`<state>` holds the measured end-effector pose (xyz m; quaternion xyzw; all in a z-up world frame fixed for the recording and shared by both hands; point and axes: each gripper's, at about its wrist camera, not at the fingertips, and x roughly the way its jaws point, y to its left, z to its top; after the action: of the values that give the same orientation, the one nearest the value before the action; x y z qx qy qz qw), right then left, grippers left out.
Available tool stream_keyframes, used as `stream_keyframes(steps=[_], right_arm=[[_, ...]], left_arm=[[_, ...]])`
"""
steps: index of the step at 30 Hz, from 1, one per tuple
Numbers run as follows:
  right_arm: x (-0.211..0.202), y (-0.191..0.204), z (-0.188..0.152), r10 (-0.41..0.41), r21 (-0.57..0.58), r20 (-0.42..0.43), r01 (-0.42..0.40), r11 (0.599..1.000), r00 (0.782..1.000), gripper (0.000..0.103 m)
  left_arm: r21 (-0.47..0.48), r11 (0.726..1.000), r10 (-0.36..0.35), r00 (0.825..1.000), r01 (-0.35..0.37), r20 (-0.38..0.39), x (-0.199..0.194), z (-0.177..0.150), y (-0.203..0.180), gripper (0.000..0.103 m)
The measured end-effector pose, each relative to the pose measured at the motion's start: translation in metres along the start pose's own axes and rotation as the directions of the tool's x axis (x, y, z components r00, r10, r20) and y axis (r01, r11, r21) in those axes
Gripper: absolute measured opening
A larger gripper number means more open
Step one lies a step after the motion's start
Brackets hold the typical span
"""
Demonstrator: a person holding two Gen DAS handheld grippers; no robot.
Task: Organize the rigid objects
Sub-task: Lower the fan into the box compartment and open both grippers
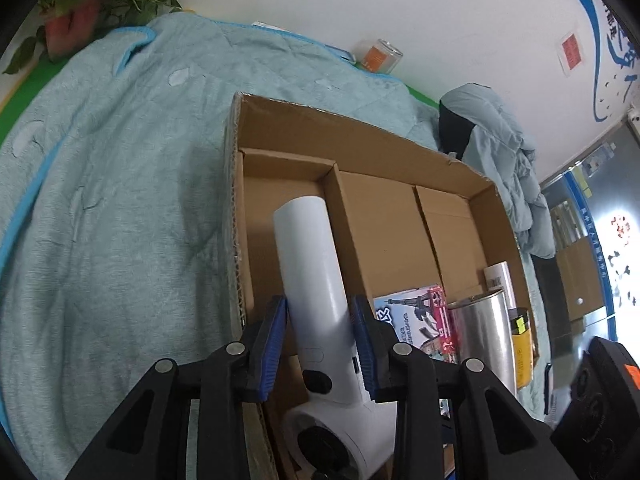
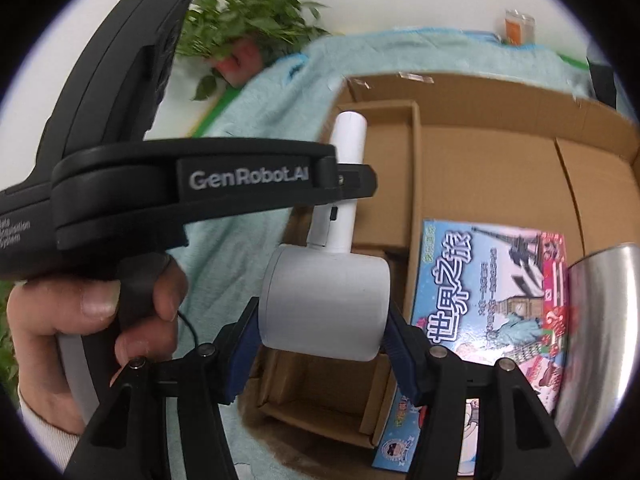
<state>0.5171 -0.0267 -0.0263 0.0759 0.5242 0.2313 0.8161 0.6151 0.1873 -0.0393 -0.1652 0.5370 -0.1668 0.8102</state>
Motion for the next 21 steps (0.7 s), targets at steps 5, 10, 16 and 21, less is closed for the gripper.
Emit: stream_keyframes(steps=[5, 10, 16, 21], right_arm=[[-0.003, -0.003, -0.003, 0.009, 0.021, -0.009, -0.009, 1.0, 1.0, 0.06], [-0.073, -0.006, -0.041, -0.052, -0.109, 0.227, 0.078, 0.991, 0.972, 0.086], [-0.122, -0.03, -0.111, -0.096, -0.159, 0.301, 0.149, 0.976, 0.949, 0.089], [-0.145, -0.037, -0.157, -0.005, -0.174, 0.308, 0.062, 0.983, 0.951, 0.09]], left_arm=[[0.008, 1.0, 0.003, 1.0, -0.003, -0.022, -0.002, -0.009, -0.006, 0.034], [0.073, 0.987, 0.13, 0.971, -0.146, 0.199, -0.062, -0.043, -0.039, 0.088], [0.111, 0.896, 0.32, 0.797, -0.43, 0.512, -0.124, -0.135, -0.108, 0.103], [0.089, 0.907, 0.308, 0.795, -0.41, 0.522, -0.133, -0.195, -0.137, 0.103]])
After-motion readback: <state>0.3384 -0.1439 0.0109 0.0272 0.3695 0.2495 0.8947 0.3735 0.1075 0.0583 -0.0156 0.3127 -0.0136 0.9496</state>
